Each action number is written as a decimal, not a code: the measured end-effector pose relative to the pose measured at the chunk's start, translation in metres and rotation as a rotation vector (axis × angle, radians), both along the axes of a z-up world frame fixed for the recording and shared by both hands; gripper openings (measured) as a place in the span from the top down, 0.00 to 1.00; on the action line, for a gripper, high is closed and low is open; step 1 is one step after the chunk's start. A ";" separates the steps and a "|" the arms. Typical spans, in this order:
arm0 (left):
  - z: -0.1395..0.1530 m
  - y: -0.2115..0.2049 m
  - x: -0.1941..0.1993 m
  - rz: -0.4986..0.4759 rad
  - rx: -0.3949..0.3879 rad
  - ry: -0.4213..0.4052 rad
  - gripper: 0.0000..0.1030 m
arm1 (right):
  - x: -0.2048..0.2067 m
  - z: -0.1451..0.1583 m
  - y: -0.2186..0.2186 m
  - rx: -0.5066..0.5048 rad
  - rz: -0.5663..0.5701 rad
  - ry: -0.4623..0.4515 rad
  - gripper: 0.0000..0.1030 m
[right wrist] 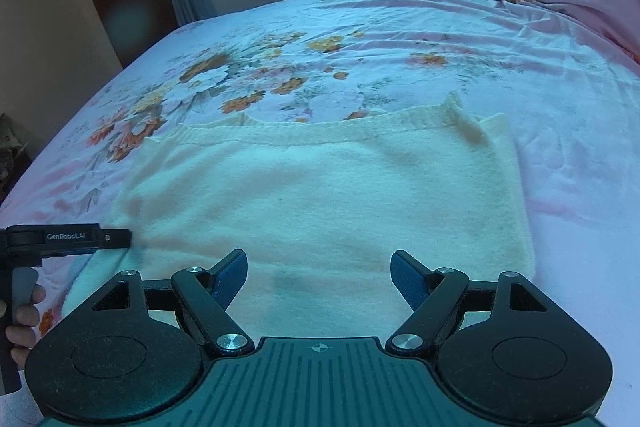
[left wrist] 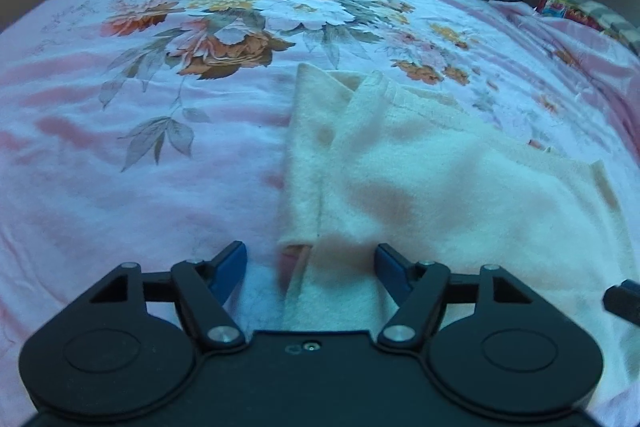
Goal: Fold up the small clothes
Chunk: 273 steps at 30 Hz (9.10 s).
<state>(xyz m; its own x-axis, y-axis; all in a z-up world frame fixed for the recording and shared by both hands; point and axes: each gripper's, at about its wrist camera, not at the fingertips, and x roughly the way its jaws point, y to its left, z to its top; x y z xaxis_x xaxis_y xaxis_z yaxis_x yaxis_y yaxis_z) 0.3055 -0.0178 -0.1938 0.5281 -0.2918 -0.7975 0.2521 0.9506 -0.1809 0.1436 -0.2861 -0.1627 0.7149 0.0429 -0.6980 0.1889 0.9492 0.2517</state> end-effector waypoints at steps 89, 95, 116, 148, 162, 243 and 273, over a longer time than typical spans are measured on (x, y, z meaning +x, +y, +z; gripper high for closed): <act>0.026 -0.080 -0.101 -0.267 -0.166 0.020 0.73 | 0.017 -0.005 -0.069 0.360 -0.115 0.001 0.84; 0.027 -0.068 -0.096 -0.215 -0.151 0.006 0.73 | 0.005 0.027 -0.051 0.178 -0.045 -0.119 0.86; 0.019 -0.097 -0.111 -0.283 -0.116 0.004 0.73 | -0.041 -0.002 -0.080 0.194 -0.037 0.048 0.43; 0.018 -0.110 -0.114 -0.273 -0.056 -0.023 0.63 | -0.082 0.013 -0.101 0.245 -0.159 -0.025 0.34; 0.020 -0.108 -0.108 -0.256 -0.041 -0.033 0.63 | -0.070 -0.011 -0.067 0.199 -0.070 0.075 0.79; 0.011 -0.152 -0.116 -0.314 0.083 -0.135 0.38 | -0.049 0.003 -0.056 -0.069 -0.063 -0.019 0.71; -0.004 -0.138 -0.070 -0.315 -0.190 0.002 0.74 | -0.014 -0.031 -0.114 0.313 -0.107 -0.026 0.66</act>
<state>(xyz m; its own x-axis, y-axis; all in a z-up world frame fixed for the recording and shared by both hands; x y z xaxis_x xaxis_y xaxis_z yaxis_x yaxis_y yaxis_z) 0.2351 -0.1563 -0.1980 0.3871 -0.5830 -0.7144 0.5265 0.7758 -0.3478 0.1295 -0.4002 -0.1941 0.7440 0.1766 -0.6444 0.2727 0.8001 0.5342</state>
